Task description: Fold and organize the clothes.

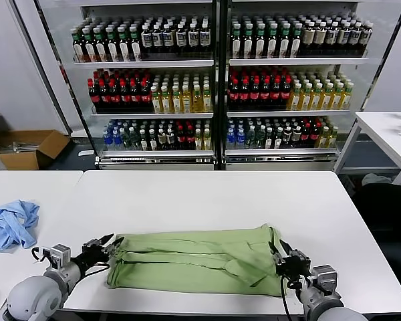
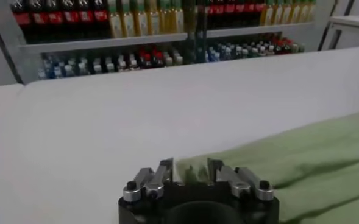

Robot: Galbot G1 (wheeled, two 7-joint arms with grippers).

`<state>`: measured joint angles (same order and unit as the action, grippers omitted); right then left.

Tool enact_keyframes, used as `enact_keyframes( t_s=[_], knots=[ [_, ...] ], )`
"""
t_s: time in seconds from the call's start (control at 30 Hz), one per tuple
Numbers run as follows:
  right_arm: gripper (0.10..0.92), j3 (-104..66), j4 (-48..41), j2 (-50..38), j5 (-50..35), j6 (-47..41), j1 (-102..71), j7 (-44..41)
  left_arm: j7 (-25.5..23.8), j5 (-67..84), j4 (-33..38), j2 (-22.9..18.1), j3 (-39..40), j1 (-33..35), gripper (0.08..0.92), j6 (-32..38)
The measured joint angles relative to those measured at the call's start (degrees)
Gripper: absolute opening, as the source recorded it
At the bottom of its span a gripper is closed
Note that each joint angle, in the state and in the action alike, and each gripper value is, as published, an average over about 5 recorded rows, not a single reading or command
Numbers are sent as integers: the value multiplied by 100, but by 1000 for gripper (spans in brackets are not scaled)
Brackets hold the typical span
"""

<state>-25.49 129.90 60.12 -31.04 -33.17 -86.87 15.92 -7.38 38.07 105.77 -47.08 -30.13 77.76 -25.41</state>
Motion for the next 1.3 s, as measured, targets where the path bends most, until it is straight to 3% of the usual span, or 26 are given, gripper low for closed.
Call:
enact_keyframes(
  t_s=[0.43,0.7,0.83,1.3],
  knots=[
    [790,3,-28,66,210,3,-83,7,1855,394,895,-433,257,409,800,-214],
    [823,40,-65,46,294,5,-99,9,2688,524,950,-777,454,385,823,-279],
    [823,22,-57,8,317,6,-118,15,2915,564,933,-935,525,387,771,-303],
    [822,69,-56,16,408,6,-134,29,3269,537,882,-1191,723,352,368,-376]
  ],
)
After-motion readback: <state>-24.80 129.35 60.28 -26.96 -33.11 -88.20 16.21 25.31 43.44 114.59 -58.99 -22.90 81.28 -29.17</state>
